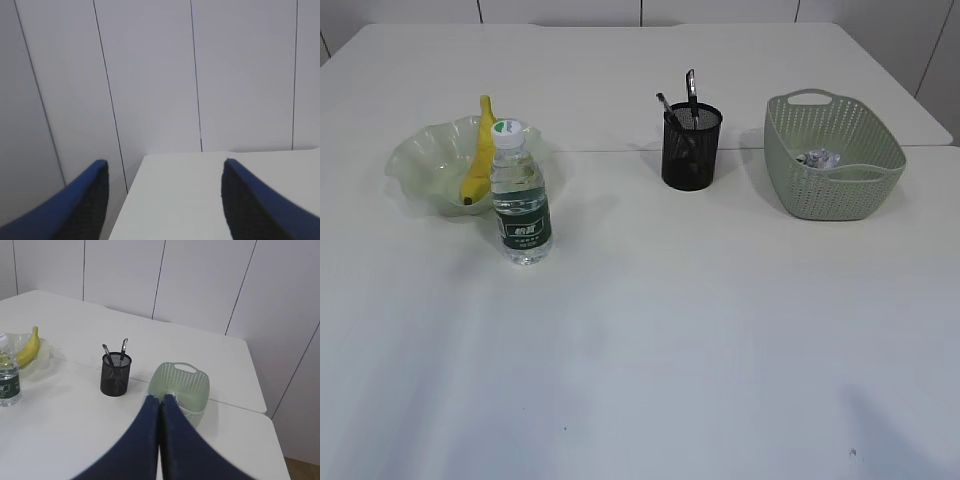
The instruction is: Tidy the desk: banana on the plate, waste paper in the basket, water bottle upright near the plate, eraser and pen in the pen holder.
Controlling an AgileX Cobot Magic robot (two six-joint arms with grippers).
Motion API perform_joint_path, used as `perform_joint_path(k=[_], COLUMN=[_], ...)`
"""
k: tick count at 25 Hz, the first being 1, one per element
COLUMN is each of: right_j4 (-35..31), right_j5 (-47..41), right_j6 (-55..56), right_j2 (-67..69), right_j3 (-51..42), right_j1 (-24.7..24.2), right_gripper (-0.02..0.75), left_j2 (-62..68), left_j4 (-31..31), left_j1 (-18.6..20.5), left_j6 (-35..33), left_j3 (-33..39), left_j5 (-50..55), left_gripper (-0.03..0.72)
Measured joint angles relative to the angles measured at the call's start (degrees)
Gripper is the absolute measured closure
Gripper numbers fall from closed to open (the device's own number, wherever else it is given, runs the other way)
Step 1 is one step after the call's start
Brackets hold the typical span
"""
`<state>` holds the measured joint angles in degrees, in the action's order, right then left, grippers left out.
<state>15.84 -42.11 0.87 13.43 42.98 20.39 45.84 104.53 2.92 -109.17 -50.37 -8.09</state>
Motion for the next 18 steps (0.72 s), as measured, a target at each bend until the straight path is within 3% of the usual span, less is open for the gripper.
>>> perform_joint_path(k=[13, 18], right_j4=[-4.06, -8.93], right_j5=[-21.38, -23.01], right_j6=[0.23, -2.03], right_j2=[-14.54, -14.54], right_j3=[-5.19, -8.96], right_j1=[0.00, 0.00], right_gripper=[0.748, 0.748], left_j2=[-0.42, -0.70], left_j4=[0.22, 0.22], left_j1=[0.00, 0.00], left_j6=[0.00, 0.00], left_j3=[2.55, 4.31], left_j5=[1.84, 2.89], left_gripper=[0.193, 0.193])
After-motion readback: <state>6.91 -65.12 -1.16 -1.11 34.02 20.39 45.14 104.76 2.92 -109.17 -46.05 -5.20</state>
